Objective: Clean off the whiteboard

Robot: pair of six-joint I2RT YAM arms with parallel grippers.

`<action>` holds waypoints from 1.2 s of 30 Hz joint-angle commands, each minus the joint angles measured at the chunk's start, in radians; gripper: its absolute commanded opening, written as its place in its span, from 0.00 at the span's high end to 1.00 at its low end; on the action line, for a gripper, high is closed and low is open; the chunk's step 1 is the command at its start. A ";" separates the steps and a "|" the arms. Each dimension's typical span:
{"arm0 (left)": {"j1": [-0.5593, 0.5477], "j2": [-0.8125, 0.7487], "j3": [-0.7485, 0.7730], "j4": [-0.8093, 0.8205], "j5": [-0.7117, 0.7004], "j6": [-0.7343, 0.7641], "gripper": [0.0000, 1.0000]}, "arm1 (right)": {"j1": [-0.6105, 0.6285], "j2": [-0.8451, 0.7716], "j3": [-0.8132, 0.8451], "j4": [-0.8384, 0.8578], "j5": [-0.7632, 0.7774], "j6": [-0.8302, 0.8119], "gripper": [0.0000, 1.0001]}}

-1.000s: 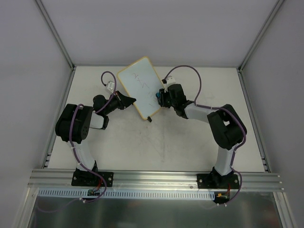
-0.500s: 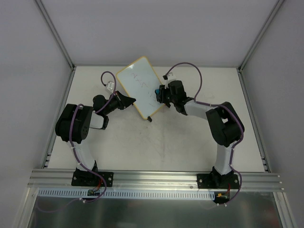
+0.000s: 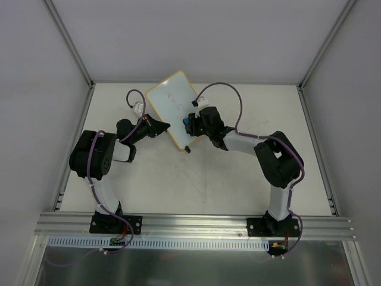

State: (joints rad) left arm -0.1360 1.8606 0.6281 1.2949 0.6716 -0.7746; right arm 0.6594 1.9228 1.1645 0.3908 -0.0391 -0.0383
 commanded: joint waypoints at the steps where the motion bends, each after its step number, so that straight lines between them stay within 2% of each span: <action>1: -0.014 -0.017 0.013 0.356 0.068 0.038 1.00 | 0.081 -0.010 -0.022 -0.044 -0.015 0.005 1.00; 6: -0.014 -0.017 0.013 0.353 0.068 0.038 1.00 | 0.140 0.011 -0.029 -0.056 0.072 0.005 1.00; 11: -0.013 -0.021 0.013 0.353 0.071 0.040 1.00 | 0.128 0.005 -0.031 -0.067 0.074 0.015 1.00; 23: -0.014 -0.029 0.015 0.351 0.075 0.043 1.00 | -0.070 -0.025 -0.066 -0.090 -0.097 0.155 1.00; 36: -0.014 -0.035 0.007 0.351 0.079 0.047 1.00 | -0.136 -0.016 -0.019 -0.176 0.001 0.130 1.00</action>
State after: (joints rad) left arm -0.1368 1.8606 0.6281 1.2961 0.6781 -0.7738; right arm 0.5400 1.9057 1.1133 0.2722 -0.0917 0.0952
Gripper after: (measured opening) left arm 0.069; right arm 0.364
